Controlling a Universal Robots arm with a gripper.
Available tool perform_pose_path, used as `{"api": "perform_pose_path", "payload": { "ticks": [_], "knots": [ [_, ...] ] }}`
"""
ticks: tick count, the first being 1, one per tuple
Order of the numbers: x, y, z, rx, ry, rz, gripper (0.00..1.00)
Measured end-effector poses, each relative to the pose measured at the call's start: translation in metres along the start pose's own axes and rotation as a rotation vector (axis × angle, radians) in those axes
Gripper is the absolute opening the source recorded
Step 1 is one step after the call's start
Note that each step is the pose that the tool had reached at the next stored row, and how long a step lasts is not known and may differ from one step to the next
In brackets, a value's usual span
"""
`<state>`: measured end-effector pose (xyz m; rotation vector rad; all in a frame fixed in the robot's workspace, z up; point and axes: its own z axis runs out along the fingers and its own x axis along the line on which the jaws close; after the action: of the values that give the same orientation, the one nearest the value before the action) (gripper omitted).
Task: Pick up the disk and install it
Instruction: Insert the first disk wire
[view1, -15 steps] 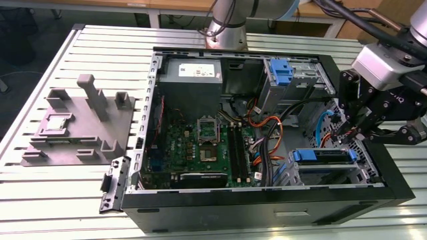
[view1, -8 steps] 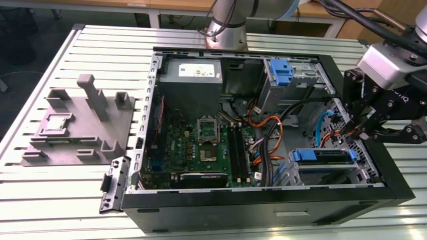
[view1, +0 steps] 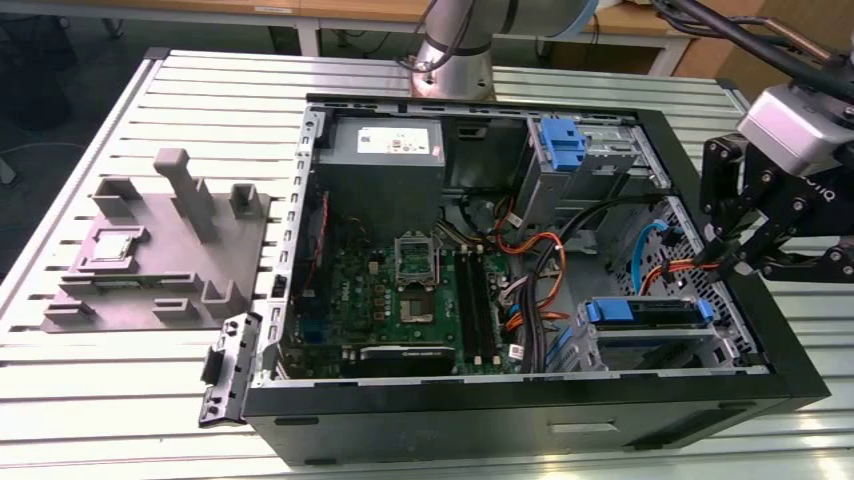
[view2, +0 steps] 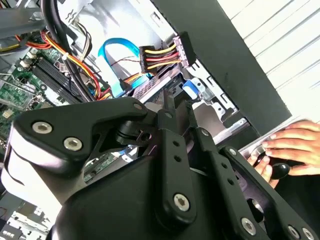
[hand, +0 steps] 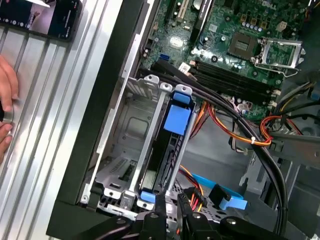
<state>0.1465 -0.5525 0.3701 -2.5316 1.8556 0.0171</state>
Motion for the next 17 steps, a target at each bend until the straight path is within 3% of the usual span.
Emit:
{"api": "perform_pose_path", "payload": {
  "ticks": [7, 9, 13, 17],
  "knots": [
    [0.0, -0.0003, 0.0013, -0.0002, 0.0009, -0.109, 0.24],
    [0.0001, -0.0003, 0.0021, 0.0093, 0.0056, -0.128, 0.24],
    [0.0, -0.0002, 0.0035, 0.0427, 0.019, -0.14, 0.24],
    [0.0, -0.0003, 0.0042, 0.0449, 0.0191, -0.204, 0.24]
  ]
}}
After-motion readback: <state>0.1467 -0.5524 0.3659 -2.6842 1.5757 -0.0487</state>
